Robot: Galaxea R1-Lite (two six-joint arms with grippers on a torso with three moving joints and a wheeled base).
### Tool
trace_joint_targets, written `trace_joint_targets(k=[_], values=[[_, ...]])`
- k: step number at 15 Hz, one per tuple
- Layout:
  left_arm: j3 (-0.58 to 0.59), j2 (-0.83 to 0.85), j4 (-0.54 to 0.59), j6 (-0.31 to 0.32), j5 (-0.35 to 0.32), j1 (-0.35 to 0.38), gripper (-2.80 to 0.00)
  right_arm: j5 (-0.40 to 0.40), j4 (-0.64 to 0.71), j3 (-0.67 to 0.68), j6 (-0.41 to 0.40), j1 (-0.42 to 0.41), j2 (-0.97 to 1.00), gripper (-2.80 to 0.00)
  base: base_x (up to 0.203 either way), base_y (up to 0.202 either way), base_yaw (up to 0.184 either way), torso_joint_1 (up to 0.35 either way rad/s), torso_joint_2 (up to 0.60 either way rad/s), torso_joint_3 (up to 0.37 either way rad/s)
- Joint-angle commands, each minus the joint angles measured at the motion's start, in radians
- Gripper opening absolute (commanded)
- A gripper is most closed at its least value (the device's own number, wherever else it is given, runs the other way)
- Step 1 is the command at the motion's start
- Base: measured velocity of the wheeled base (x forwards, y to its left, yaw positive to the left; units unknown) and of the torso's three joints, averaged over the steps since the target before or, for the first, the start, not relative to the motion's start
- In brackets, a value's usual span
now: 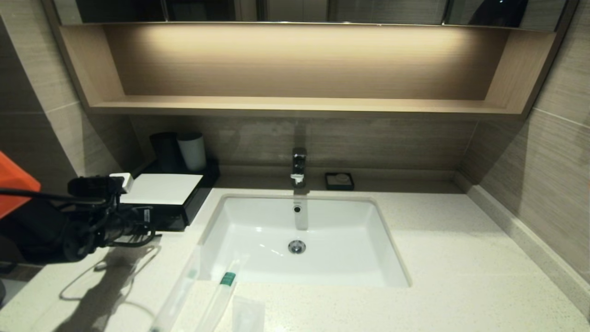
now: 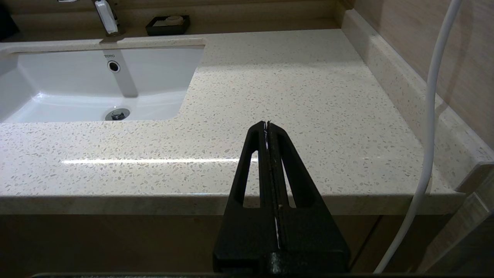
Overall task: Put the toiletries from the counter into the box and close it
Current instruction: Open the drawer
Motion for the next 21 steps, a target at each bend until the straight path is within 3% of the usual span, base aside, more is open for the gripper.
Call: trace_joint_targets(k=[1, 5, 21], values=[[-0.022, -0.01, 0.059, 0.0, 0.001, 0.001, -2.8, 0.0, 0.0, 0.001, 0.001, 0.0, 0.002, -2.8, 0.0, 0.0, 0.0, 0.0, 0.0, 0.0], [-0.057, -0.036, 0.166, 0.0, 0.002, 0.001, -2.8, 0.0, 0.0, 0.001, 0.001, 0.0, 0.002, -2.8, 0.0, 0.0, 0.0, 0.0, 0.0, 0.0], [-0.071, -0.083, 0.314, 0.003, 0.007, 0.001, -2.8, 0.0, 0.0, 0.001, 0.001, 0.0, 0.002, -2.8, 0.0, 0.0, 0.0, 0.0, 0.0, 0.0]])
